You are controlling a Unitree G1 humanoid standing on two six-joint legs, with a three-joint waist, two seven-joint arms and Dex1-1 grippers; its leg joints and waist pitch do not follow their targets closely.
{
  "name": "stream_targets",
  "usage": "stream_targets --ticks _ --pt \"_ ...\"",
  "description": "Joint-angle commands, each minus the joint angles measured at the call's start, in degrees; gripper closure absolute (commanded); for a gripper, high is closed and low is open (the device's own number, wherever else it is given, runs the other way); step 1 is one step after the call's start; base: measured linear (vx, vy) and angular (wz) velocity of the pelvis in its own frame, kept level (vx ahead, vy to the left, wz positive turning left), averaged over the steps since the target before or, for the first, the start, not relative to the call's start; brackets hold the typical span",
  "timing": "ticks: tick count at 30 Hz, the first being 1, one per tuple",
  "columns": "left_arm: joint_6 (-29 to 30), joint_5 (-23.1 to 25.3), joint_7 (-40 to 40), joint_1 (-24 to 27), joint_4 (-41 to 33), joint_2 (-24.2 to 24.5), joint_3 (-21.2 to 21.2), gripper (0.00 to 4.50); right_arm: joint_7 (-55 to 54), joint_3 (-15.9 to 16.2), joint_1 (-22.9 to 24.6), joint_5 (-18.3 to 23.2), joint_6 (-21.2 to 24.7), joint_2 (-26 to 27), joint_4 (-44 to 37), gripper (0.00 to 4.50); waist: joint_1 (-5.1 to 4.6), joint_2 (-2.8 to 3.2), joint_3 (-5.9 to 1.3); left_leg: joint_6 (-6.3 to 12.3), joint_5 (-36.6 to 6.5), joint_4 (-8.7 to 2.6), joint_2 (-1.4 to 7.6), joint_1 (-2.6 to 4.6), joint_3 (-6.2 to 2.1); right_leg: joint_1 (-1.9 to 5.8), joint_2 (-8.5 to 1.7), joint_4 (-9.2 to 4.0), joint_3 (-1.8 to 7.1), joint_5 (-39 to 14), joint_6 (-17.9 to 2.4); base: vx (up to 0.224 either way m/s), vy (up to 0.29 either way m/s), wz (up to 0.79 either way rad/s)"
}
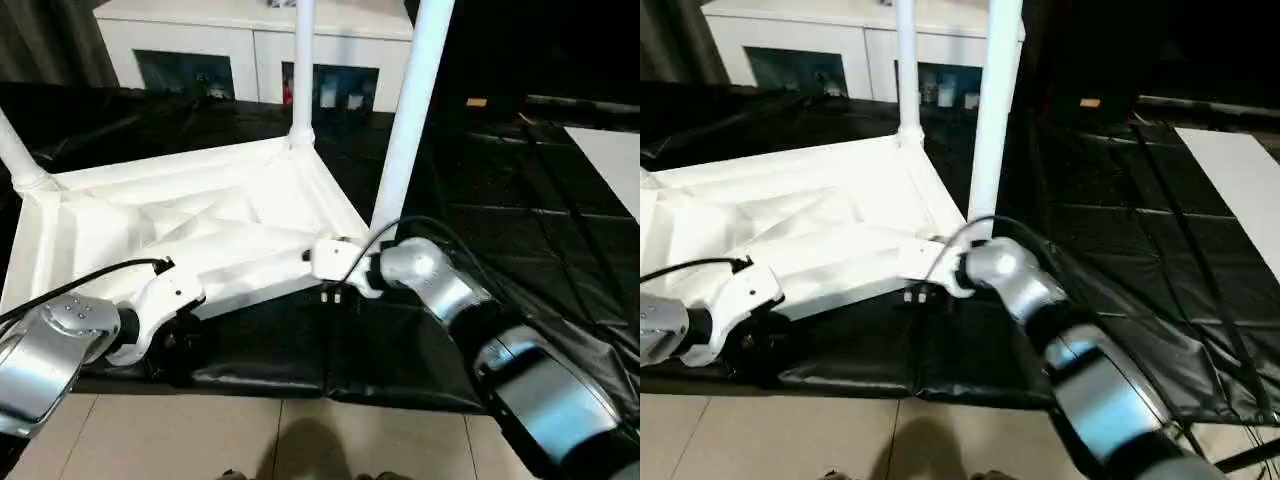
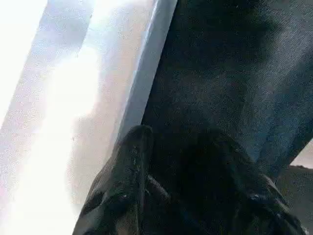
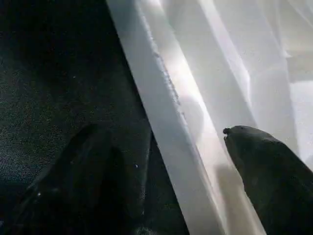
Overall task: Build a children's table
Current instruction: Rotate table base
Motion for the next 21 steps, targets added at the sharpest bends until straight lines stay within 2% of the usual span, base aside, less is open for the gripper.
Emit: stream_targets --ticks 1,2,3,7,11,14,18,20,21 --pt "-0.2 2.1 2.7 -1.4 2.0 -0.4 0.5 2.56 0.9 0.6 -1.5 -1.6 0.2 -0.2 3.0 0.40 -0.04 1.15 -3.61 0.01 -16.8 -4.44 1.91 0.78 -1.09 2.22 -2.40 -3.31 2.51 -13.2 -15.1 0.000 0.000 0.00" --pt "-0.2 2.1 2.7 -1.4 2.0 -0.4 0.5 2.56 0.9 0.6 -1.5 -1.6 0.2 -0.2 3.0 0.40 -0.01 1.19 -3.63 -0.03 -16.9 -4.42 1.93 0.84 -1.10 2.20 -2.42 -3.30 2.51 -13.2 -15.3 0.000 0.000 0.00" --pt "-0.1 2.7 3.9 -1.8 2.8 -0.7 0.9 2.56 1.9 0.6 -2.0 -1.7 1.2 -0.3 4.2 0.40 0.06 0.99 -3.59 -0.01 -16.9 -4.42 1.89 0.81 -1.03 2.24 -2.36 -3.34 2.50 -13.2 -15.2 0.000 0.000 0.00" --pt "-0.3 3.7 5.4 -2.3 4.3 -0.4 0.8 2.56 3.8 1.4 -3.3 -2.7 3.1 -0.9 7.0 0.40 0.07 1.17 -3.35 -0.56 -20.1 -4.54 1.94 0.97 -1.33 2.05 -2.55 -3.71 2.45 -18.3 -14.0 0.000 0.000 0.00" --pt "-1.5 5.3 7.5 -3.1 6.5 -0.5 0.6 2.56 5.3 1.3 -3.6 -4.0 4.1 -3.1 8.8 0.40 0.28 1.19 -3.26 -0.80 -21.1 -4.52 1.94 1.08 -1.44 1.84 -2.60 -4.00 2.44 -20.2 -13.2 0.000 0.000 0.00" --pt "-2.5 5.9 8.0 -3.6 7.7 -0.7 0.3 2.56 5.9 0.6 -3.2 -3.8 4.7 -4.1 8.8 0.40 0.38 1.19 -3.38 -0.91 -21.2 -4.55 1.96 1.06 -1.53 1.88 -2.60 -3.93 2.39 -20.1 -13.0 0.000 0.000 0.00" --pt "-5.0 6.3 9.7 -5.1 9.9 -2.2 -0.1 2.56 5.7 -0.3 -2.5 -3.5 5.1 -6.0 8.9 0.40 0.97 1.26 -3.47 -0.87 -20.7 -4.50 2.00 1.18 -1.40 1.79 -2.52 -3.83 2.39 -18.3 -13.6 0.000 0.000 0.00" --pt "-6.1 6.5 10.4 -5.8 10.6 -3.1 -0.2 2.56 5.8 -0.8 -1.9 -3.1 5.4 -6.8 8.5 0.40 1.33 1.59 -3.46 -1.14 -21.4 -4.47 1.99 1.41 -1.35 1.62 -2.47 -3.91 2.40 -18.5 -13.6 0.000 0.000 0.00" --pt "-7.2 6.8 11.0 -6.6 11.4 -4.3 -0.5 2.56 5.9 -1.3 -1.0 -2.8 5.5 -8.0 7.9 0.40 1.64 1.45 -3.42 -1.21 -22.3 -4.41 1.97 1.80 -1.20 1.38 -2.39 -4.21 2.43 -19.1 -13.4 0.000 0.000 0.00"
